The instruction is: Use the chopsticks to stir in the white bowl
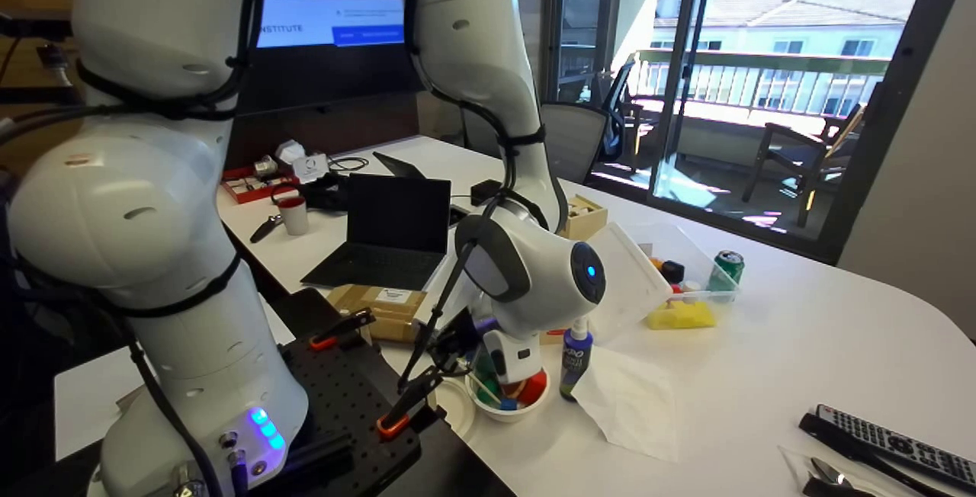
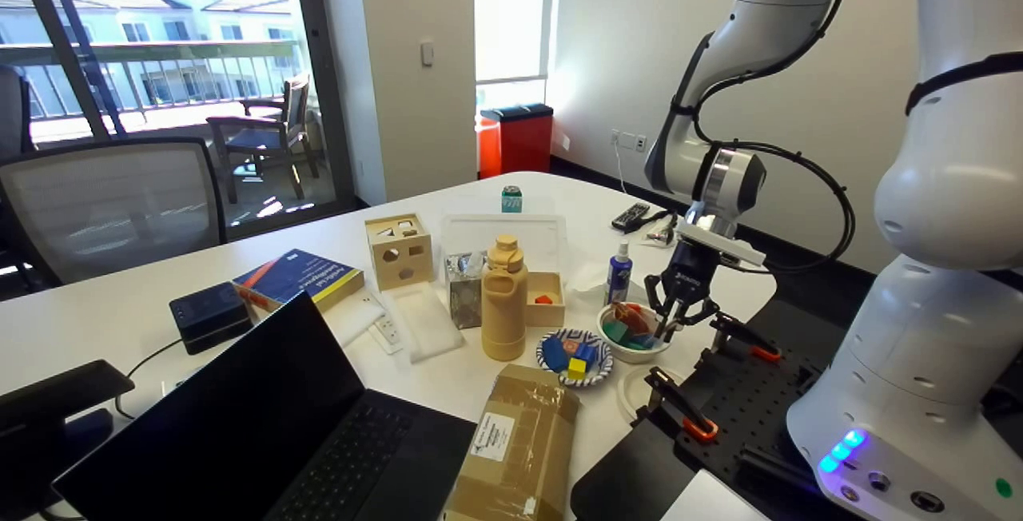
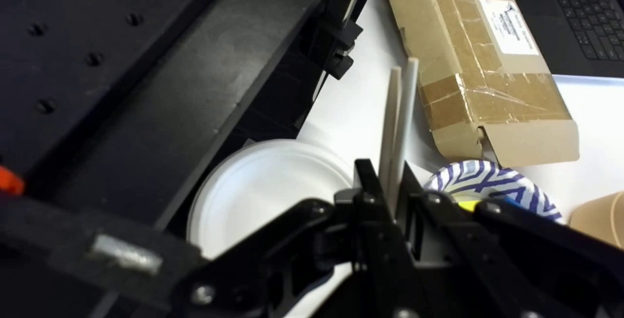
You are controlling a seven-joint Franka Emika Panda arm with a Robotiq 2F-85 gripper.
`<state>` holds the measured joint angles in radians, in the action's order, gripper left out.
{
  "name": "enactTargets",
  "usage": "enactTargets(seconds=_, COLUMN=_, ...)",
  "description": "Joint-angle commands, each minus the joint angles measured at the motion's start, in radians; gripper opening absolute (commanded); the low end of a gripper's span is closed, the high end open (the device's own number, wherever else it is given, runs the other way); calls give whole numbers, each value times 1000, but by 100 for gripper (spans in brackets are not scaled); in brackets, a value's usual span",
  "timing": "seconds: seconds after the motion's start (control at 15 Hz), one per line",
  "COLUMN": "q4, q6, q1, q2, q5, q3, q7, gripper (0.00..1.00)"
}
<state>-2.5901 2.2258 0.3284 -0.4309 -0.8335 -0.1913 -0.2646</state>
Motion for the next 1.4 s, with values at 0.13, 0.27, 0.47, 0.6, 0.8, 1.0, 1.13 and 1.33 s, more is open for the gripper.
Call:
enactTargets(seconds=0.13, q4=-26, q6=58, q1=-20, q2=26, q5=11, q3=-24, q7=63, gripper=3)
enactTargets(seconds=0.27, q4=-38, q6=33, q1=-17, q2=57, q5=31, q3=-29, q7=49, gripper=3)
enactTargets(seconds=0.47, q4=-82, q6=19, q1=-23, q2=151, q5=91, q3=-49, q7=70, gripper=3)
enactTargets(seconds=0.6, q4=-117, q6=26, q1=-32, q2=231, q5=142, q3=-62, q7=94, gripper=3)
enactTargets(seconds=0.8, q4=-175, q6=57, q1=-53, q2=377, q5=223, q3=-69, q7=174, gripper=3)
enactTargets(seconds=1.0, q4=-200, q6=161, q1=-83, q2=447, q5=312, q3=-49, q7=325, gripper=3)
enactTargets(seconds=1.13, q4=-186, q6=227, q1=-90, q2=418, q5=346, q3=-38, q7=366, gripper=3)
enactTargets(seconds=1.33, q4=-155, q6=284, q1=-91, q2=341, q5=366, q3=-38, q7=355, gripper=3)
